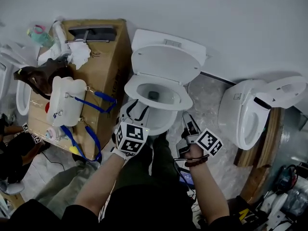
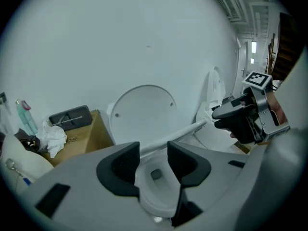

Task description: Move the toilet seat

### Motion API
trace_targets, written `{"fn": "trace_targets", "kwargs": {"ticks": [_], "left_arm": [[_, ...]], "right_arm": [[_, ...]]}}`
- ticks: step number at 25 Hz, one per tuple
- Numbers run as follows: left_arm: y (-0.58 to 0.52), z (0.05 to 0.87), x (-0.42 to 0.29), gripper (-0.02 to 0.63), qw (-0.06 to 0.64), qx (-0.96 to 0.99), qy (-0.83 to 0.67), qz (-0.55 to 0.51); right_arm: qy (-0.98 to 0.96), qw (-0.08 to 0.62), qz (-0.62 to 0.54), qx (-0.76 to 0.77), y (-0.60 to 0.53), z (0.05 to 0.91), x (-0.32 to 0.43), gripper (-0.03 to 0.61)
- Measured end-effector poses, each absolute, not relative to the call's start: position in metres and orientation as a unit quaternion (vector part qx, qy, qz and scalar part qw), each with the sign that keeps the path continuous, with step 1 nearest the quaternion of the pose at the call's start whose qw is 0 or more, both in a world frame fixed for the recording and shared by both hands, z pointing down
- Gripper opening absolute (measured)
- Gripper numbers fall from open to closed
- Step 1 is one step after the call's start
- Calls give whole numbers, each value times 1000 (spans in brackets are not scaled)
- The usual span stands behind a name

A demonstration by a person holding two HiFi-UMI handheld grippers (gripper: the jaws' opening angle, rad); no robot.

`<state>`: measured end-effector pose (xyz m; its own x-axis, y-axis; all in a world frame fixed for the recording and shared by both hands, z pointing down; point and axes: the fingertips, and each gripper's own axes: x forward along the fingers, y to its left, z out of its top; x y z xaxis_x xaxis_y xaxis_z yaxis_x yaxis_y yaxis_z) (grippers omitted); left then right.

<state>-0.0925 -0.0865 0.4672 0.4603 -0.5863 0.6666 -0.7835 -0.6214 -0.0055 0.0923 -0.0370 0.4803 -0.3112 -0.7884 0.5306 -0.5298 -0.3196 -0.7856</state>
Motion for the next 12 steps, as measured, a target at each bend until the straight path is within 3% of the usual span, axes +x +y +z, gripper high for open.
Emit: {"fn": "trace_targets", "kwargs": {"ticks": [8,12], "left_arm": [[-97,463,-85,176,178,833,-421,312],[-104,458,-83,173,179,830,-426,313]], "right_arm": [[723,-124,-321,-598,-62,455,63,224],[741,-186,-251,-594,-75,452,58,223]]}}
